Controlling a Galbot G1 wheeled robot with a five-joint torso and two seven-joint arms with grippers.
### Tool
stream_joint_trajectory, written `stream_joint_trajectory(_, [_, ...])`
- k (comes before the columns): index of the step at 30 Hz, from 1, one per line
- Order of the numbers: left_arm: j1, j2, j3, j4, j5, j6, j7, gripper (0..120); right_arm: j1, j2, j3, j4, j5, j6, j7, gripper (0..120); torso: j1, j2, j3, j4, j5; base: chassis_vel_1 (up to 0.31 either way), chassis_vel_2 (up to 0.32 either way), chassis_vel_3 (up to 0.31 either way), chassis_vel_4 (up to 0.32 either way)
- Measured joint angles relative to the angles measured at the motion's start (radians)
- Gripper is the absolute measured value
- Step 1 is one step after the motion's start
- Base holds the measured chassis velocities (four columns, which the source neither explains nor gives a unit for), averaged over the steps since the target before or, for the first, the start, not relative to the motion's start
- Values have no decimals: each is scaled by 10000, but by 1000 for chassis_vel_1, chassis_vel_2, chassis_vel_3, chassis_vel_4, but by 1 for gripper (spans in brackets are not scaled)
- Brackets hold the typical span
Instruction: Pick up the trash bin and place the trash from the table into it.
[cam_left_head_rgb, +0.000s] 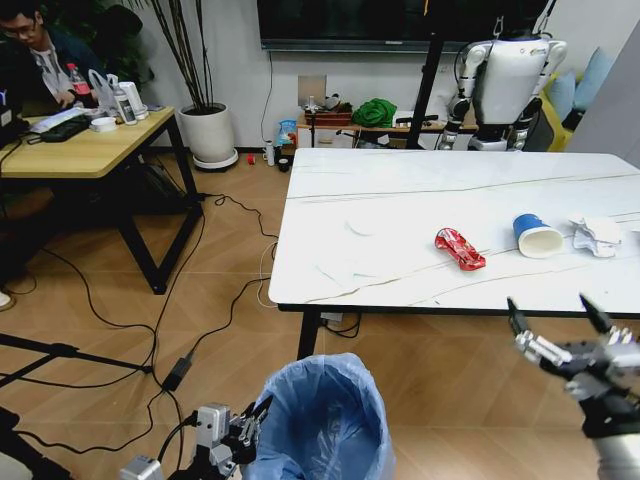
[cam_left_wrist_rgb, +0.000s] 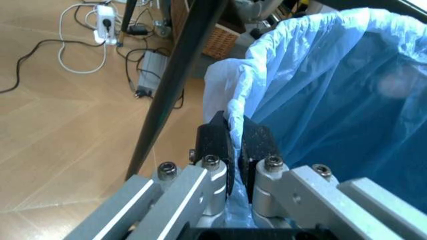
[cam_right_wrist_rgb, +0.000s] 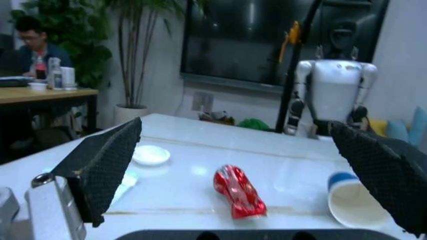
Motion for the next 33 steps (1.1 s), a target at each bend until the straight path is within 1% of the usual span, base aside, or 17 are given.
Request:
stream_joint_trajectory(1, [7,2,-7,-10,-31,18,-26,0,-5,-367,112,24,100,20,134,100,0,-1,-1,3,2,0,0,0,0])
stream_joint_trajectory(3, [62,12,-54,-34,-76,35,-52,0,-47,-1052,408,24,419,-60,205,100,0,-3,-1,-3,1,0,0,0,0])
stream_joint_trajectory(4, [62,12,-54,-34,-76,35,-52,0,-47,-1052,408,24,419,-60,205,100,0,-3,-1,-3,1,0,0,0,0])
stream_joint_trajectory(6, [266,-112,-176,-88,58,18,-41,0,209,-1729,407,-161,943,-286,207,100,-1,-3,-2,-7,-1,0,0,0,0])
stream_joint_trajectory(7, [266,-112,-176,-88,58,18,-41,0,209,-1729,407,-161,943,-286,207,100,-1,-3,-2,-7,-1,0,0,0,0])
stream_joint_trajectory(10, [569,-488,-304,-175,386,-80,20,0,759,-2531,-283,-318,1923,-1098,569,100,-2,-5,-3,2,0,0,0,0,0])
stream_joint_trajectory(11, [569,-488,-304,-175,386,-80,20,0,759,-2531,-283,-318,1923,-1098,569,100,-2,-5,-3,2,0,0,0,0,0])
stream_joint_trajectory(13, [702,-752,-339,-196,618,-151,70,0,1149,-2971,-723,-682,2069,-1495,719,100,-2,-6,-3,1,0,0,0,0,0])
stream_joint_trajectory(16, [774,-1027,-383,-197,814,-196,126,0,1851,-3356,-1051,-1255,2131,-2063,945,100,-3,-7,-3,-5,0,0,0,0,0])
stream_joint_trajectory(18, [775,-1059,-389,-200,826,-198,130,0,1952,-3404,-1080,-1326,2180,-2150,971,100,-2,-7,-3,-5,0,0,0,0,0])
stream_joint_trajectory(20, [762,-1234,-431,-211,859,-209,146,0,2627,-3789,-1244,-1811,2564,-2546,1066,100,-3,-8,-4,-3,-3,0,0,0,0])
stream_joint_trajectory(26, [745,-1416,-472,-210,859,-212,149,0,3600,-4270,-1626,-2603,3291,-2772,1063,100,-3,-8,-4,-3,-4,0,0,0,0])
stream_joint_trajectory(27, [746,-1478,-481,-207,857,-213,150,0,4004,-4354,-1901,-2834,3548,-2838,1055,100,-3,-8,-4,-3,-3,0,0,0,0])
stream_joint_trajectory(28, [746,-1478,-481,-207,857,-213,150,0,4004,-4354,-1901,-2834,3548,-2838,1055,100,-3,-8,-4,-3,-3,0,0,0,0])
stream_joint_trajectory(30, [754,-1605,-501,-191,857,-213,135,0,4846,-4439,-2597,-3391,3690,-2913,1023,100,-3,-9,-5,-1,-3,0,0,0,0])
stream_joint_trajectory(31, [754,-1605,-501,-191,857,-213,135,0,4846,-4439,-2597,-3391,3690,-2913,1023,100,-3,-9,-5,-1,-3,0,0,0,0])
stream_joint_trajectory(33, [776,-1662,-523,-185,858,-213,125,0,5307,-4453,-3053,-3863,3663,-2913,944,100,-3,-9,-5,0,-1,0,0,0,0])
